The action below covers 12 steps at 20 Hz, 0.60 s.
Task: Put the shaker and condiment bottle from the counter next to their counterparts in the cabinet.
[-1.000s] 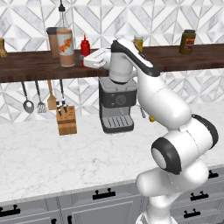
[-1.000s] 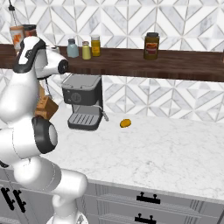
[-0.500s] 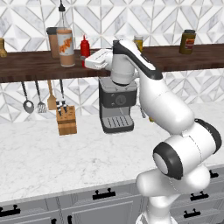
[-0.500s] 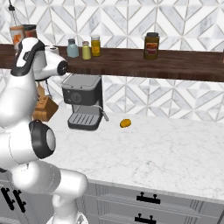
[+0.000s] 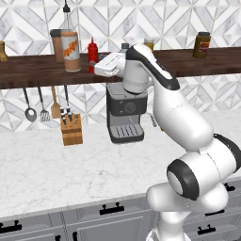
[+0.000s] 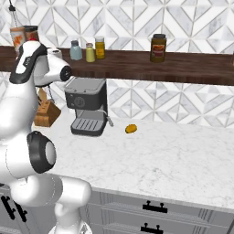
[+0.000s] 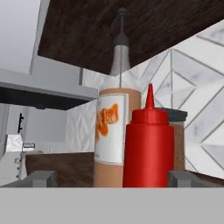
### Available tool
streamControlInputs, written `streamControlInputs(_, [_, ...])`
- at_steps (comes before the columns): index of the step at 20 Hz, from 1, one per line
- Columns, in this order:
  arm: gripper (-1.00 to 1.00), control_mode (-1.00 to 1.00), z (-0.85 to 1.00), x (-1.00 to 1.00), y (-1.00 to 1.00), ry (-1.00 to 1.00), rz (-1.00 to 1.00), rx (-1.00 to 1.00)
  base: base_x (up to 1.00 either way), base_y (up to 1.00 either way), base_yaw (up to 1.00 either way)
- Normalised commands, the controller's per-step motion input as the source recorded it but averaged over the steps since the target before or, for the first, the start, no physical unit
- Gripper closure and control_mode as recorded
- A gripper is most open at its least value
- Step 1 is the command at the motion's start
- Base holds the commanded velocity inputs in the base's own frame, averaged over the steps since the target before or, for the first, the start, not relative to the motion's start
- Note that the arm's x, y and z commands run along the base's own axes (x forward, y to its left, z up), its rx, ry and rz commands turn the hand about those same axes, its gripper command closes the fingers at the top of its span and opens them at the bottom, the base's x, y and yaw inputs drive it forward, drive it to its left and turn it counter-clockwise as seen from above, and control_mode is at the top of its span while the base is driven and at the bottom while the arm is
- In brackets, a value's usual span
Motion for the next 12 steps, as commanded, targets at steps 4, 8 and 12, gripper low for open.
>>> streamControlInputs(4, [-1.00, -1.00, 0.00, -0.17, -0.22, -0.07, 0.00, 0.00, 0.00, 0.00, 0.00])
streamControlInputs(8, [-1.00, -1.00, 0.00, -0.23, -0.18, -0.07, 0.00, 0.00, 0.00, 0.00, 0.00])
streamControlInputs(12, [-1.00, -1.00, 0.00, -0.31, -0.19, -0.06, 0.00, 0.01, 0.00, 0.00, 0.00])
